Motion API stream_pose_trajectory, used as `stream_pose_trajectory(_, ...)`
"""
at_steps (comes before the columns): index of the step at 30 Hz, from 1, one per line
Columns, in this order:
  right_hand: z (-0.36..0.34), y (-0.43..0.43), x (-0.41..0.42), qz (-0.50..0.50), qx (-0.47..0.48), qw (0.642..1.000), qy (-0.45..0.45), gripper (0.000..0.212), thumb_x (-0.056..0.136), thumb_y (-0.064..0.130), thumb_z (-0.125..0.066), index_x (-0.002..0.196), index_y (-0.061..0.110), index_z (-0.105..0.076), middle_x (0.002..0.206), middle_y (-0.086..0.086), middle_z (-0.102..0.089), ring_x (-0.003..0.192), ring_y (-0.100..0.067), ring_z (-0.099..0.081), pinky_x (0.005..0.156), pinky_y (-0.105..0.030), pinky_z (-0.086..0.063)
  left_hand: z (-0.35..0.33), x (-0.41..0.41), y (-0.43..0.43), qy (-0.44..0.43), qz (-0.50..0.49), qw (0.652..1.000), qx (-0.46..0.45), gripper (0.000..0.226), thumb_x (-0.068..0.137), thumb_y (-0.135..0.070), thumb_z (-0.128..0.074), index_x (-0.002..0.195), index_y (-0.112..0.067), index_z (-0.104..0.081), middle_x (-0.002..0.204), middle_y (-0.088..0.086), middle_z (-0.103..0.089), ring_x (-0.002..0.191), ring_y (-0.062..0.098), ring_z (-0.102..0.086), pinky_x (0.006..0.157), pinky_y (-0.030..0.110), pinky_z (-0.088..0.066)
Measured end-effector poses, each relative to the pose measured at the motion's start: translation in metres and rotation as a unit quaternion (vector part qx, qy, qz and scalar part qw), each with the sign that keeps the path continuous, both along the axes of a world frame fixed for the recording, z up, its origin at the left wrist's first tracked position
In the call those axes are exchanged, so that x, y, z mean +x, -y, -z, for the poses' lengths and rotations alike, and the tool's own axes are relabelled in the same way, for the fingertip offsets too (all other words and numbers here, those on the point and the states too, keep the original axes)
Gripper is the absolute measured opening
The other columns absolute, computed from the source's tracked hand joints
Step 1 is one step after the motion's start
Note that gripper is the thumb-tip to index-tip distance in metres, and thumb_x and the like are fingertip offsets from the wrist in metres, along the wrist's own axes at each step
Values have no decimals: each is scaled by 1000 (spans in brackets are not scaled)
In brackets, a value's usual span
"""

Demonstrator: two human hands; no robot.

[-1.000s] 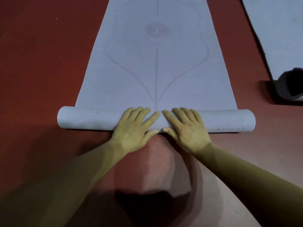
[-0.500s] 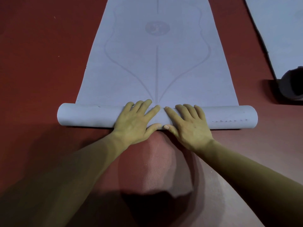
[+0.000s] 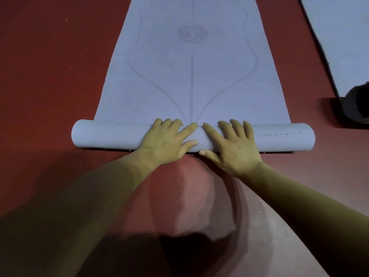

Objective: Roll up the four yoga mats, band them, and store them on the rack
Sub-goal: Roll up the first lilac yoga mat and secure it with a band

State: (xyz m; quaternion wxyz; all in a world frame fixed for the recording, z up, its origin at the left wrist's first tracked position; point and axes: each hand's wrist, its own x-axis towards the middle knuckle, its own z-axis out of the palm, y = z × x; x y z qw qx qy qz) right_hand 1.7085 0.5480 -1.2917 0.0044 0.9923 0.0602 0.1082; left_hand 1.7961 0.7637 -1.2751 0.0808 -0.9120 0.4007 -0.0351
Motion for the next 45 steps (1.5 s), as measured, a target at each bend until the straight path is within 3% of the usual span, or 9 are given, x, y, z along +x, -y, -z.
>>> stream_pose_trajectory(6,-11,2,11,-20,-50,998,-17,73,97,72,-31,144,22,-56,110,-15,-65,83,-37,-57,81,-49,-43,-9,12,2,-24,20,999,-17,74,96,-61,-9,147,-23,-48,111,14,-67,92,37,-63,83,47,-44)
stream_pose_trajectory(16,-24,-9,-23,-29,-58,997,-34,71,97,72,-29,140,23,-58,93,-13,-64,70,-34,-55,68,-42,-40,-13,-20,-10,-41,31,998,-27,74,95,-61,-8,147,-26,-47,112,12,-68,95,35,-65,87,46,-46)
stream_pose_trajectory(19,-25,-12,-35,-26,-38,998,-52,74,96,74,-26,141,24,-58,99,-13,-66,75,-35,-57,72,-44,-43,-11,-29,-14,-62,34,997,-25,75,93,-63,-4,147,-29,-45,111,9,-68,96,32,-65,89,44,-46)
stream_pose_trajectory(24,-18,-22,-46,-9,27,1000,-6,66,98,64,-41,145,20,-58,133,-19,-60,120,-43,-57,101,-57,-43,-10,-23,-12,-82,21,996,-14,74,93,-64,-2,147,-33,-40,117,5,-66,103,28,-64,91,41,-45)
stream_pose_trajectory(28,-8,-26,-49,-4,25,1000,2,65,97,64,-42,146,23,-56,138,-18,-58,127,-43,-54,108,-62,-36,-12,-23,-10,-55,27,998,-11,72,96,-61,-7,149,-28,-43,123,3,-63,105,26,-63,90,39,-45)
stream_pose_trajectory(33,-4,-22,-40,4,15,1000,9,65,98,66,-40,147,26,-54,136,-16,-59,125,-42,-55,107,-63,-34,-10,-41,-17,19,25,998,-63,59,98,-52,-35,141,-18,-58,131,16,-62,112,33,-63,95,45,-51)
stream_pose_trajectory(37,-1,-19,-36,1,-1,1000,-1,67,99,67,-39,150,26,-50,137,-21,-56,126,-45,-52,107,-63,-34,-2,-49,-24,18,-15,998,61,70,97,-68,-24,156,-32,-33,144,16,-52,135,34,-49,112,62,-31)
stream_pose_trajectory(41,-10,-16,-24,0,-11,999,-39,75,94,78,-34,149,29,-49,124,-23,-59,109,-41,-57,98,-54,-38,-10,-33,-19,8,-1,997,75,68,98,-68,-18,155,-35,-35,131,13,-60,110,31,-60,95,50,-46)
stream_pose_trajectory(45,-21,-12,-15,-6,-4,998,-69,85,87,84,-27,148,30,-51,109,-18,-62,95,-38,-60,89,-49,-43,-14,-20,-19,2,32,998,59,69,97,-64,-16,154,-33,-38,116,13,-65,94,31,-63,82,45,-48)
